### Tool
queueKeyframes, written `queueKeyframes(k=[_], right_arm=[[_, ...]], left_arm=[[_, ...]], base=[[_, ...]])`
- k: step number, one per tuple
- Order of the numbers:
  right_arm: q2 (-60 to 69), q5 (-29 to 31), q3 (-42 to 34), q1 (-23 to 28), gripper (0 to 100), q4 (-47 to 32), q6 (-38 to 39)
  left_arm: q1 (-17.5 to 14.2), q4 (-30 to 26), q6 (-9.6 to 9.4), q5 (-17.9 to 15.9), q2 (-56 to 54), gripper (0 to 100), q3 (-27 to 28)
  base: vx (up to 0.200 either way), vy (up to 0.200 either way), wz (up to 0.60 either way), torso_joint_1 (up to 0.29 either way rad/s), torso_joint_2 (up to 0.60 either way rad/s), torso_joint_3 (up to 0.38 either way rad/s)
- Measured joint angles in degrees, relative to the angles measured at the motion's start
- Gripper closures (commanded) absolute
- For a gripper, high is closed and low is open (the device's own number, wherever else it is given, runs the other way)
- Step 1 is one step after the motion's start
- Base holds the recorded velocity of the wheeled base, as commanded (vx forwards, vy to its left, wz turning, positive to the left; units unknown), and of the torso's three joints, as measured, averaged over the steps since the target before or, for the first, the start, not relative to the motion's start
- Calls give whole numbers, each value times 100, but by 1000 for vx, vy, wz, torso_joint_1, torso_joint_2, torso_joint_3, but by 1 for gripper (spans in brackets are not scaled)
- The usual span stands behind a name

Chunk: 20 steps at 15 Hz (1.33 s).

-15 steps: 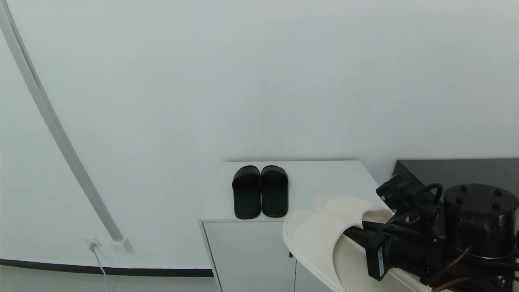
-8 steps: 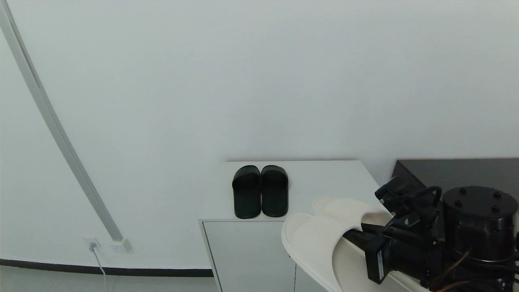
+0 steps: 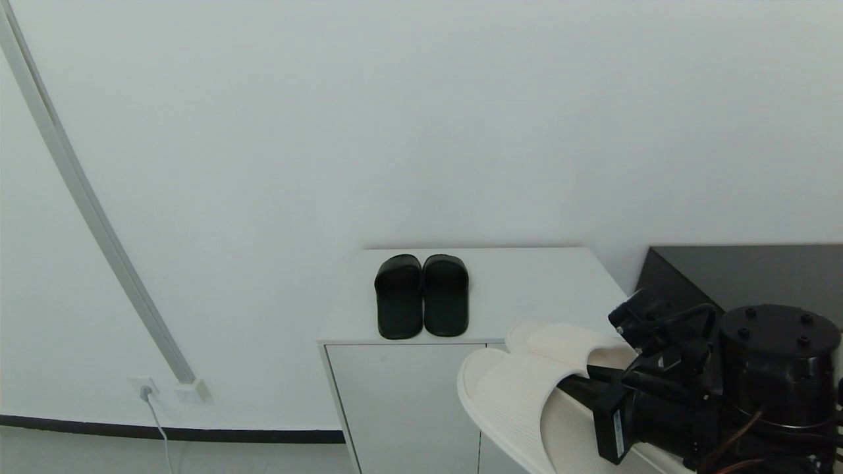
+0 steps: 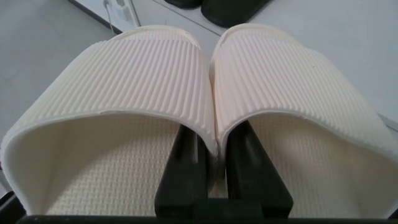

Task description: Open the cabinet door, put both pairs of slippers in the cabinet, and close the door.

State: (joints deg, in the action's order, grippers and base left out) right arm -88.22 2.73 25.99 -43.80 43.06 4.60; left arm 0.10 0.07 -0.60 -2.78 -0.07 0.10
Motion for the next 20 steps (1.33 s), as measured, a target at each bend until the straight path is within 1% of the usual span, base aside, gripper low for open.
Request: queueKeyframes(k=[1,8,20], right_arm=[[-1,-2,-2,-5,100,-4,-2],[-4,17,-59,-22,100,2,-11],[5,22,-135,-63,100,10,-13]], left_arm=[[0,-2,0,-4,0,0,0],[0,0,-2,5,0,0,0],[0,0,-2,-1,0,0,0]], base=[[0,0,0,-159,354,193],[0,0,0,-173,405,226],[0,0,0,-210,533,316]])
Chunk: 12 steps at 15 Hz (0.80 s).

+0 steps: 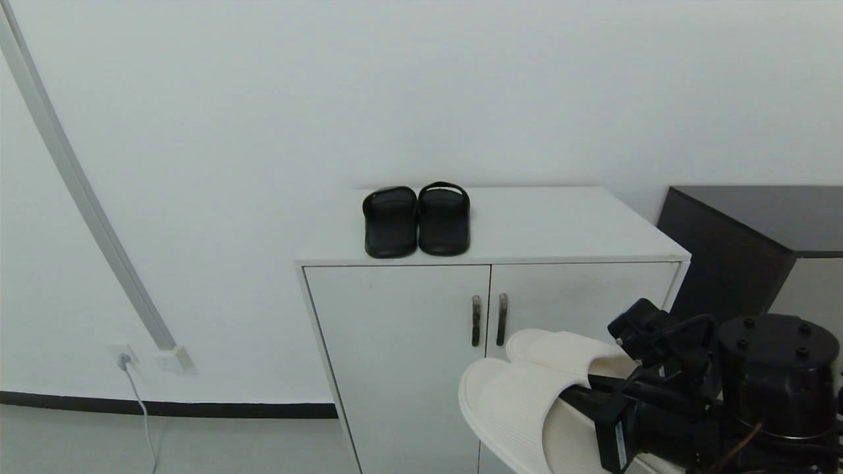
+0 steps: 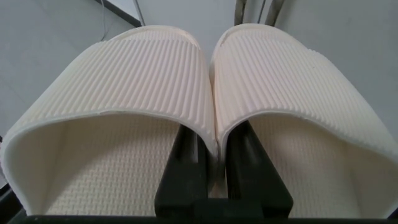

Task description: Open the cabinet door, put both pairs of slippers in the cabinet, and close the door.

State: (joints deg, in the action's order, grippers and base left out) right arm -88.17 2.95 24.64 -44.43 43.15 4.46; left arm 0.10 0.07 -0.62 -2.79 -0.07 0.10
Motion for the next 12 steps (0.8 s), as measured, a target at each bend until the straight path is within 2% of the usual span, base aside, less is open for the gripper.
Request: queueKeyframes(k=[6,12], right_arm=[[-5,0,-28,-29,100,-2,0],[-6,11,-30,-40,100,-2,-6]], left_arm=[[0,0,0,0,0,0,-2],[0,0,7,26,0,0,0]], base=[[0,0,0,-161,486,320],[0,0,0,-105,456,347]])
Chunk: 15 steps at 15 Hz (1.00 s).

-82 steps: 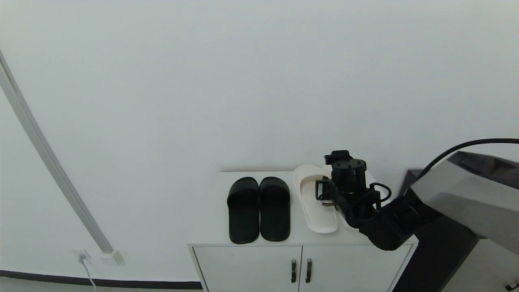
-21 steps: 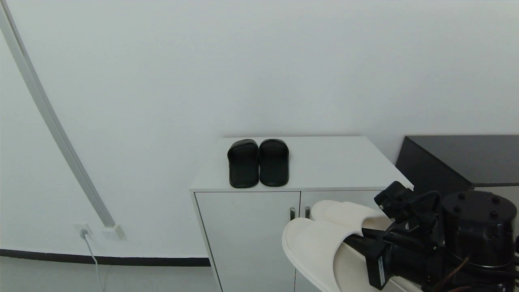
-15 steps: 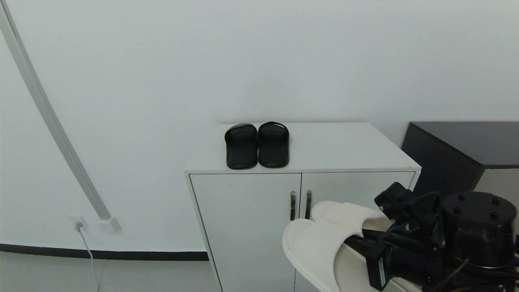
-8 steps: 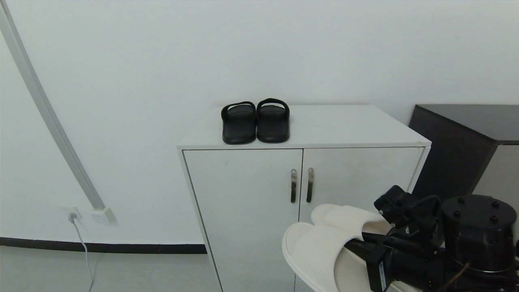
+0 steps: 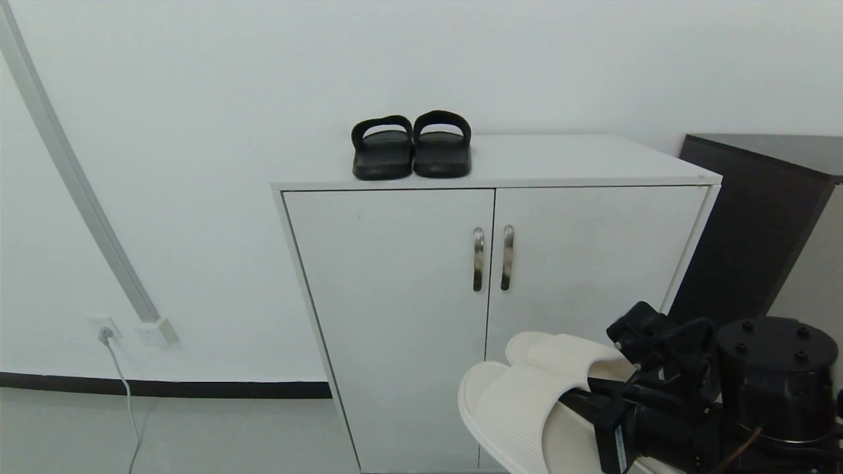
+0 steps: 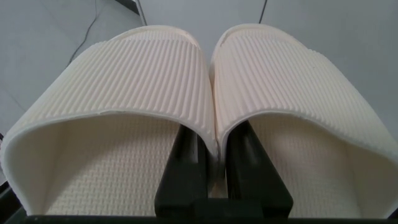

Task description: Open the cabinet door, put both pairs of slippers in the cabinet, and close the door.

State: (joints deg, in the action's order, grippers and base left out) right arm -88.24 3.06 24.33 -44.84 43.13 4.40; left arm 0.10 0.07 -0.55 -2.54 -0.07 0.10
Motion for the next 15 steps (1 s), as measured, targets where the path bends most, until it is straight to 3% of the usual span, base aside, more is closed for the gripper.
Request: queueKeyframes(k=[3,9,13,15], right_arm=[[0,0,-27,-23,100,-7,-2],[20,6,-68,-41,100,9,-118],[61,2,-110,-56,100,24,-151],[89,-5,-140,-69,100,41,-151]], left_arm=[[0,-7,1,13,0,0,-2],[1,2,-10,9,2,0,15],[4,-129,265,-134,464,0,924],[12,-185,55,-549,996,0,1219]], base=[[0,0,0,-37,380,308],[0,0,0,-12,55,52],[0,0,0,0,0,0],[0,0,0,0,0,0]])
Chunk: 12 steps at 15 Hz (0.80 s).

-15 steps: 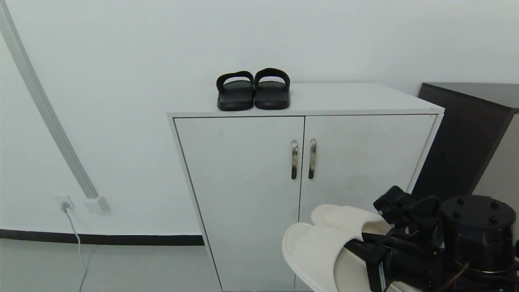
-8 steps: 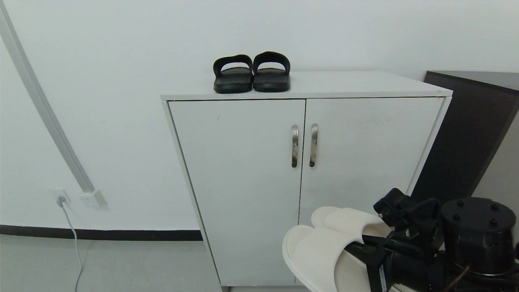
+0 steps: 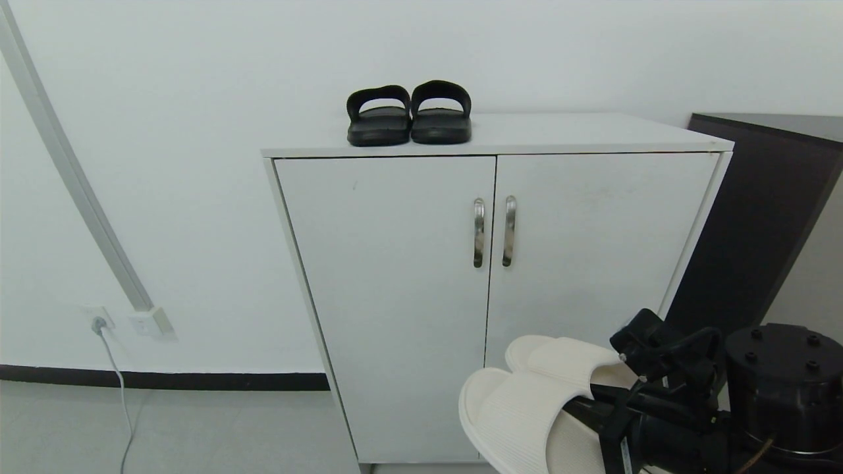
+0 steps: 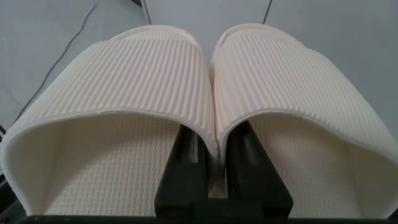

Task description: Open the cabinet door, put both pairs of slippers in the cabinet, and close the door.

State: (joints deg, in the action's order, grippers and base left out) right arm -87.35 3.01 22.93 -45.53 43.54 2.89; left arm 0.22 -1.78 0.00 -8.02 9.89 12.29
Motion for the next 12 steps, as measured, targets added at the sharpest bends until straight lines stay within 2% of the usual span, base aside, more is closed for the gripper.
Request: queueKeyframes(k=[1,3,6,9,12], right_arm=[[9,0,-13,-30,100,-2,0],[9,-17,-24,-63,100,0,0],[5,-22,-24,-88,100,-5,1],[-2,-9,-44,-143,100,-2,0],[-2,-1,-24,-193,100,11,9]], left_arm=[[11,-11,-76,-357,249,0,85],[38,-13,-101,-961,623,0,168],[51,265,-106,-1573,1191,0,243],[127,1161,-106,-1869,2078,0,334],[571,1721,-98,-1882,3038,0,664]], base=[[0,0,0,0,0,0],[0,0,0,0,0,0],[0,0,0,0,0,0],[0,0,0,0,0,0],[0,0,0,0,0,0]])
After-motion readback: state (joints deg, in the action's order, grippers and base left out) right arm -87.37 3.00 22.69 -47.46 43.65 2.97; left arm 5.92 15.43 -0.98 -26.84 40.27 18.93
